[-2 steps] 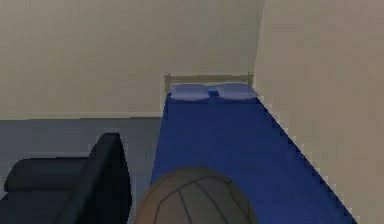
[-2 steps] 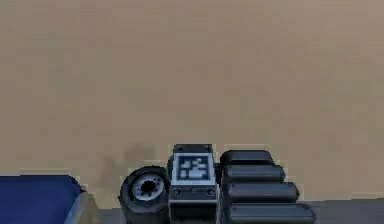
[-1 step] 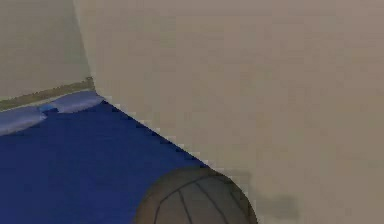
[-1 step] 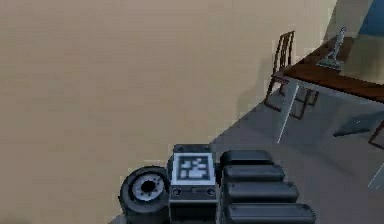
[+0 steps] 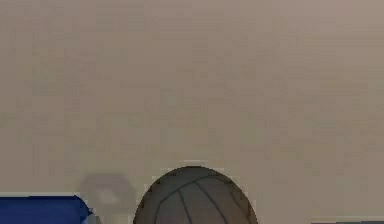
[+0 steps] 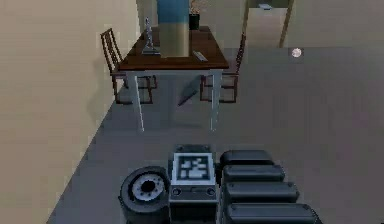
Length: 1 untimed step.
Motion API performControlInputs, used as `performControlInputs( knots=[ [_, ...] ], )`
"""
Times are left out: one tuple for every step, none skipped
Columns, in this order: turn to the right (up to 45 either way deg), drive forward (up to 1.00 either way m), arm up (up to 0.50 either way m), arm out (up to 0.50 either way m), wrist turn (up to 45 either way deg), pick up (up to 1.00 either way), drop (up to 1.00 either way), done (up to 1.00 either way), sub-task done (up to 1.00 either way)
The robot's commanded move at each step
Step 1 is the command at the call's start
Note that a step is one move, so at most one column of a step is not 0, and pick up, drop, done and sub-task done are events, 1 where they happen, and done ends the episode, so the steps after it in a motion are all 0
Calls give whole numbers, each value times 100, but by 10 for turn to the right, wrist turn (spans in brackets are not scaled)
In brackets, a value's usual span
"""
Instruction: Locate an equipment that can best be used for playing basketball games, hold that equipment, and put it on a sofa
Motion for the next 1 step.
performControlInputs(
  knots=[
    [180,0,0,0,0,0,0,0,0]
  ],
)
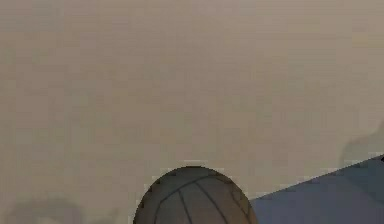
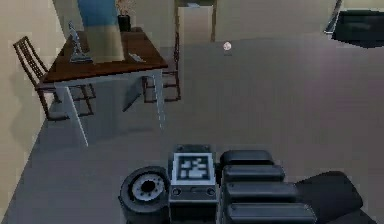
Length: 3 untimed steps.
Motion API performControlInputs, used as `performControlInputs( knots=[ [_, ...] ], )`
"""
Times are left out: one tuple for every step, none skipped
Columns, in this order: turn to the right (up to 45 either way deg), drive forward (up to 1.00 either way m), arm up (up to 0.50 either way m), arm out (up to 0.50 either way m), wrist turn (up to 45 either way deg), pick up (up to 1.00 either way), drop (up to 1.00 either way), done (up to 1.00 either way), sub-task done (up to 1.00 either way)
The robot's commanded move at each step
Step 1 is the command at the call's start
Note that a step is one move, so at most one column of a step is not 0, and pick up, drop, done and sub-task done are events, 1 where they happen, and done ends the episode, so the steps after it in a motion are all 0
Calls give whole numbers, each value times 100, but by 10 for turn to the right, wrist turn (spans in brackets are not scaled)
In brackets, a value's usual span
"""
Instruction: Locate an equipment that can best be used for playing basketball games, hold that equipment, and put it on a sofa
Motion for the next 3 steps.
performControlInputs(
  knots=[
    [-450,0,0,0,0,0,0,0,0],
    [-450,0,0,0,0,0,0,0,0],
    [-270,0,0,0,0,0,0,0,0]
  ],
)
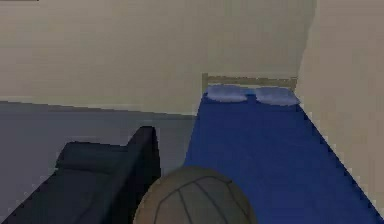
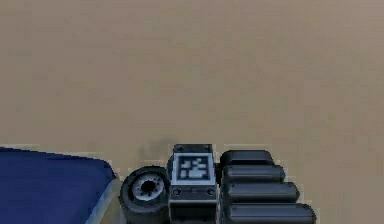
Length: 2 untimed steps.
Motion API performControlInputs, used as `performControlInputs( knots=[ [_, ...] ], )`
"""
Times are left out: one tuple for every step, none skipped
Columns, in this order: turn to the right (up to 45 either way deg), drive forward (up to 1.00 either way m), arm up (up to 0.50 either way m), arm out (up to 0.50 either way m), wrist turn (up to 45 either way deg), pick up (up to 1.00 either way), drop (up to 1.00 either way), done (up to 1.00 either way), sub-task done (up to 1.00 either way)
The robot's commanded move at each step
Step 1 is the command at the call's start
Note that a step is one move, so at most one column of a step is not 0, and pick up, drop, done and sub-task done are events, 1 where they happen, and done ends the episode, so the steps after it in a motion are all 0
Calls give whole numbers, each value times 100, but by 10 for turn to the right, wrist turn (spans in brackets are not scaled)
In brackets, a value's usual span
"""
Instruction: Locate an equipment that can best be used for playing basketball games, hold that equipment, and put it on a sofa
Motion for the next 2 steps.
performControlInputs(
  knots=[
    [450,0,0,0,0,0,0,0,0],
    [450,0,0,0,0,0,0,0,0]
  ],
)
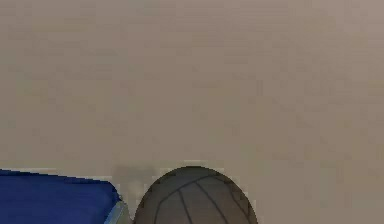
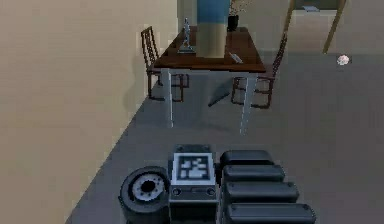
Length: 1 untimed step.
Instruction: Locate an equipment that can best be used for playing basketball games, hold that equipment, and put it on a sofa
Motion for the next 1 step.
performControlInputs(
  knots=[
    [420,0,0,0,0,0,0,0,0]
  ],
)
